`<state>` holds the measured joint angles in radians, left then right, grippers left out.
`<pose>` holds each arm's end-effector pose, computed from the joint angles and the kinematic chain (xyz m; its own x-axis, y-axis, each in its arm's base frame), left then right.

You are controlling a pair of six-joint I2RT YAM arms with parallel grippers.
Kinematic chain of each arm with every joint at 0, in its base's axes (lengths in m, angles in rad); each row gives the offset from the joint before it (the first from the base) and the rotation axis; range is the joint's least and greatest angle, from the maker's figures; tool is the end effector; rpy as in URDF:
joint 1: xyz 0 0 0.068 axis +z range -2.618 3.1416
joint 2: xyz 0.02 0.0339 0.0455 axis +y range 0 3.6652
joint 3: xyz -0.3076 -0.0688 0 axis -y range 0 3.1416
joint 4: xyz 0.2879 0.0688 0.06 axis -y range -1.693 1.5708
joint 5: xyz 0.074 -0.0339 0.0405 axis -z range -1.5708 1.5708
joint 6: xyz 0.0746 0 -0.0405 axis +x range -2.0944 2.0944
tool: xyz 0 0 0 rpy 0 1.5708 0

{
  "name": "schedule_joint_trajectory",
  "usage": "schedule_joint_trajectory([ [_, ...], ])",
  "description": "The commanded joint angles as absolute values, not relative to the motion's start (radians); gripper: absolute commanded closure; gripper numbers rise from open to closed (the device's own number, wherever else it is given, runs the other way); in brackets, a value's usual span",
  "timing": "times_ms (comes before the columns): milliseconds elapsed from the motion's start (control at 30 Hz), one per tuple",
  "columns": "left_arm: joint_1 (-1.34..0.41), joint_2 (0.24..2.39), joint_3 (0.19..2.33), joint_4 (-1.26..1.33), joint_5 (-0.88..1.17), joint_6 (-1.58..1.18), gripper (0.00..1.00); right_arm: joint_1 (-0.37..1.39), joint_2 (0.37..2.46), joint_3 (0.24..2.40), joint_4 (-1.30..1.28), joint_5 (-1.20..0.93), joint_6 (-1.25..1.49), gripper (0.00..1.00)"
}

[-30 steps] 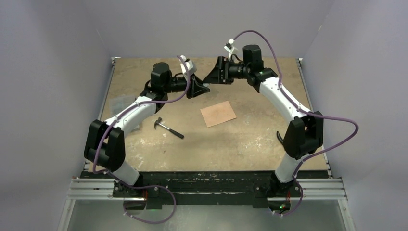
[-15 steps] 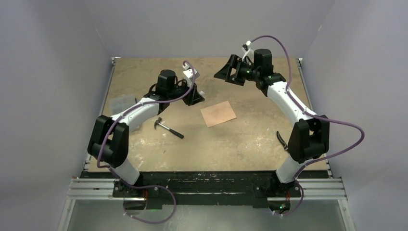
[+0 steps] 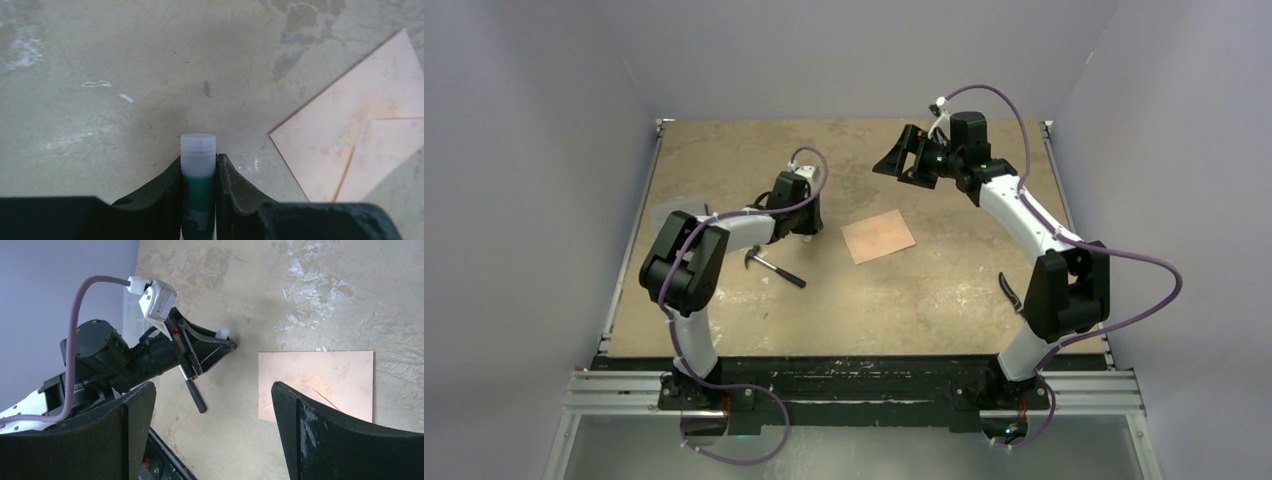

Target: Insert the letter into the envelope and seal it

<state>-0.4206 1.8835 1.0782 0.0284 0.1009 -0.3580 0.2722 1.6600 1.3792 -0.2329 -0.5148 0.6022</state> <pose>0.4196 -0.1959 0.1363 -0.7647 -0.0399 -0.6431 0.2176 0.9235 -0.3160 0.4348 0.1595 0.3295 -0.7566 0.3007 -0.5807 -0.2651 0.6707 0.6927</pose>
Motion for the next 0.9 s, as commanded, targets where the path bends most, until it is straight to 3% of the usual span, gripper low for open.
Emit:
schedule_joint_trajectory([
  [0, -0.469, 1.874, 1.052, 0.096, -0.133, -0.382, 1.00, 0.274, 1.624, 1.360, -0.231, -0.509, 0.584, 0.13],
  [267, -0.519, 1.937, 1.074, -0.036, -0.256, -0.410, 0.79, 0.274, 1.634, 1.352, -0.232, -0.517, 0.580, 0.14],
  [700, -0.536, 1.990, 1.151, -0.181, -0.259, -0.392, 0.66, 0.273, 1.615, 1.344, -0.193, -0.564, 0.620, 0.14],
  [867, -0.535, 1.945, 1.190, -0.179, -0.171, -0.378, 0.54, 0.273, 1.603, 1.338, -0.194, -0.564, 0.627, 0.14],
])
